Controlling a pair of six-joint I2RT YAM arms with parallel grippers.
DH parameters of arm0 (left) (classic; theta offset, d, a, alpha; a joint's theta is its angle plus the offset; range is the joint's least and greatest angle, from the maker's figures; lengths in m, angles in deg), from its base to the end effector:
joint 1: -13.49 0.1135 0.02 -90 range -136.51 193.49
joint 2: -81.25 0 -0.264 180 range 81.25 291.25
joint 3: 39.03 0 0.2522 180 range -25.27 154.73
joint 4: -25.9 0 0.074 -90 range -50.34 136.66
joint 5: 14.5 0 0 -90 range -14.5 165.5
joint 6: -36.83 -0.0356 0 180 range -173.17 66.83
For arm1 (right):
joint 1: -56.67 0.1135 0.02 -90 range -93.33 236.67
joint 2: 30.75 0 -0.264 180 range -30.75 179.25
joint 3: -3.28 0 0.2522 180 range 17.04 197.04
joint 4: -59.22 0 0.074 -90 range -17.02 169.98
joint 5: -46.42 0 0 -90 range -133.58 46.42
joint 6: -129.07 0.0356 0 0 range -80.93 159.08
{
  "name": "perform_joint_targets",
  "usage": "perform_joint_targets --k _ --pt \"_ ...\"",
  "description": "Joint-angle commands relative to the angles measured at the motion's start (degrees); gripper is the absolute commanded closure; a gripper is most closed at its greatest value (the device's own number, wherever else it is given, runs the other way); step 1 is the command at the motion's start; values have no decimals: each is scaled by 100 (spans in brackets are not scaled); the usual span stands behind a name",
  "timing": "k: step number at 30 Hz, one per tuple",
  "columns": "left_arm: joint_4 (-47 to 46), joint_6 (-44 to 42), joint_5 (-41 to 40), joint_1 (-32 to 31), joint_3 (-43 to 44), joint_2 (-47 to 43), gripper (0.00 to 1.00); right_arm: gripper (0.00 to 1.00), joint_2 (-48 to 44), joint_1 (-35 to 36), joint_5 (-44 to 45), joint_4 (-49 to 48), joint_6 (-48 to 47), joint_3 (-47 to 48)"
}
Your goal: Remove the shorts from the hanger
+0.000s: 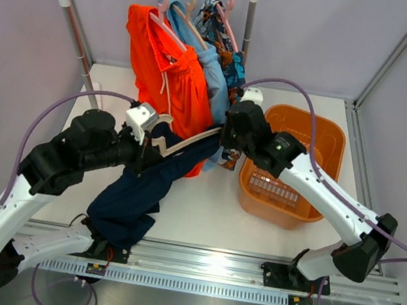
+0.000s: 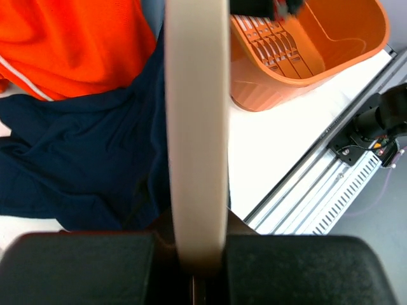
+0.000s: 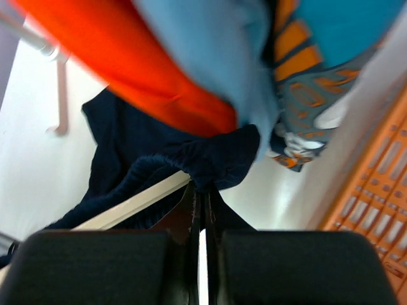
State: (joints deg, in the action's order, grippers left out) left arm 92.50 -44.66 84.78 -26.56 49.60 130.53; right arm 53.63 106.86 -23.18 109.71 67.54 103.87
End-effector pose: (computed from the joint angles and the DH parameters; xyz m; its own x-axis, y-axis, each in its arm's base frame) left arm 0.1033 -0.0944 0.4235 -0.4568 0.1932 -0.8683 0.6847 0.6995 -0.2046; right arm 0.2176 0.2417 0.3862 -0.5723 0.0112 -0.8200 -0.2989 0.9283 0.2213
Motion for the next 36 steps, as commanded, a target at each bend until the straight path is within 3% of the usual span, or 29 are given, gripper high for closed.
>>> perform_joint_targets --k 1,6,12,16,19,27,36 --pt "-19 -183 715 -73 256 -322 100 100 -168 -414 657 44 -184 -25" --pt "191 -341 891 -73 405 -445 100 100 -220 -896 527 -16 -201 -210" --pt "95 -438 1164 -73 388 -796 100 100 -124 -950 473 -87 -210 -280" --pt "-72 -298 594 -73 423 -928 100 100 -185 -933 -34 -201 -114 -377" --pt "-659 27 110 -73 222 -1060 100 100 -290 -714 -379 -324 -34 -464" --pt "-2637 677 -250 -73 -526 -1175 100 100 -457 359 -299 -403 -69 -281" --pt "-4930 1416 -690 -73 -1298 -1139 100 100 -264 1597 -502 -465 -438 475"
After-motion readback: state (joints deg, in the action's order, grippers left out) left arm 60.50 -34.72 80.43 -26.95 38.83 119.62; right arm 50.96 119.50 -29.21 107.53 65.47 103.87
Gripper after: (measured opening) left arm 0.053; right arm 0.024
